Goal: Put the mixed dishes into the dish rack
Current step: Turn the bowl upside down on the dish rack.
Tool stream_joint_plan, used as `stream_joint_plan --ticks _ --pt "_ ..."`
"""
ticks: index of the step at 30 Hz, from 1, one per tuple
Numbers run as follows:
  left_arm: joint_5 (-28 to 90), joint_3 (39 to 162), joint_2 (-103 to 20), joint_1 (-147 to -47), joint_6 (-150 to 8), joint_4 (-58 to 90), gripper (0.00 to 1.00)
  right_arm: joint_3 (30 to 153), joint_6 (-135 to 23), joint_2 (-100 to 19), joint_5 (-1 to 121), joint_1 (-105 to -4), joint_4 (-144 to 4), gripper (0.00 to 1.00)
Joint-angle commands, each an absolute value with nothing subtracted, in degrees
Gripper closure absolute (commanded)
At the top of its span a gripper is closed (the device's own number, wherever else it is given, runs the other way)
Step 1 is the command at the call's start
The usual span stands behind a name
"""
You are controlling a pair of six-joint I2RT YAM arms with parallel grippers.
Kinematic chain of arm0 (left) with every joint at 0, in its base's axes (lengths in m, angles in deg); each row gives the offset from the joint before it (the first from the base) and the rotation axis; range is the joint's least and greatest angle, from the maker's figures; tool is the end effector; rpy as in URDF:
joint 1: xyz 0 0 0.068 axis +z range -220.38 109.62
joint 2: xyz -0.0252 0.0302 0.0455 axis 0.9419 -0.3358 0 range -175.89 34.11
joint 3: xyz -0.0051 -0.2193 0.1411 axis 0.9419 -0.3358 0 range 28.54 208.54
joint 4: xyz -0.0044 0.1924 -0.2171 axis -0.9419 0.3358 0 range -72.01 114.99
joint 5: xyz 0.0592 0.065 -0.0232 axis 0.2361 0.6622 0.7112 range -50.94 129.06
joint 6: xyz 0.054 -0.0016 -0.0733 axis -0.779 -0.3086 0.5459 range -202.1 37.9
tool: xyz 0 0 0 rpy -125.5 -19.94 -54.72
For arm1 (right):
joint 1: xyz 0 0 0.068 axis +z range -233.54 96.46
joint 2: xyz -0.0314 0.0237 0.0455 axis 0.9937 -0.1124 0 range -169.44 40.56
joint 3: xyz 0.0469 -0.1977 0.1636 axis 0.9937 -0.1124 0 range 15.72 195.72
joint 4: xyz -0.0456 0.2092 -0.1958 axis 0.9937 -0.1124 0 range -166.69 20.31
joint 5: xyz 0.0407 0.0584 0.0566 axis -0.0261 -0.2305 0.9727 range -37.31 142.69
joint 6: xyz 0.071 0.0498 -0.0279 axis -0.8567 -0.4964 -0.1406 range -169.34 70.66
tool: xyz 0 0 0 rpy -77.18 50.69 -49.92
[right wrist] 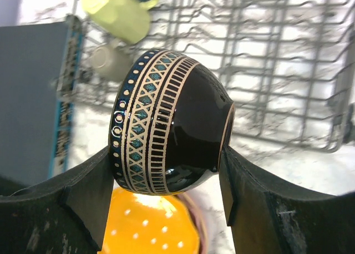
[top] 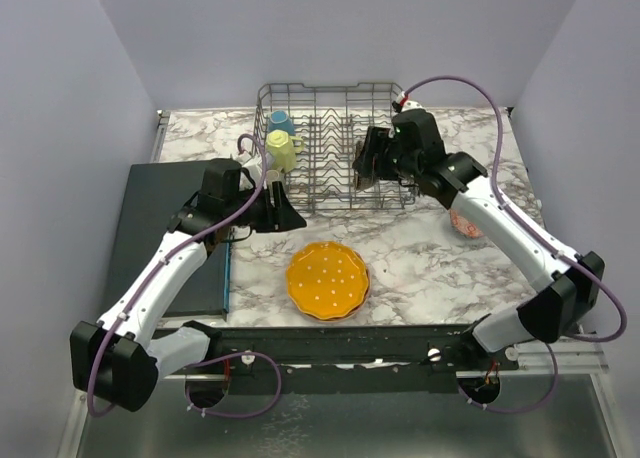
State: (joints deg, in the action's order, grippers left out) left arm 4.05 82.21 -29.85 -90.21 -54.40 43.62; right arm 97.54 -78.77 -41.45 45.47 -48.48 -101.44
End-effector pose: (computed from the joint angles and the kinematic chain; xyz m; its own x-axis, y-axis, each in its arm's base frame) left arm 0.2713 -0.1477 0.2667 -0.8210 -0.1086 -0.5605 0.3764 0.6352 -0.6744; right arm 0.3269 0.2169 0.3398 -0.6142 0.1644 -0.7719 -0.2077 0.9099 0.3590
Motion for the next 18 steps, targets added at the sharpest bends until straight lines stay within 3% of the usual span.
stream_joint_plan --ticks 1,18 --pt "7.34 80.36 -27.51 -89.91 -57.44 44.25 0.47 105.3 -70.46 -47.06 37.41 -49.18 -104.08 0.84" --pt "10.76 76.36 -21.59 -90.33 -57.71 44.49 0.46 134.32 -54.15 -76.05 21.11 -50.01 -111.87 0.87"
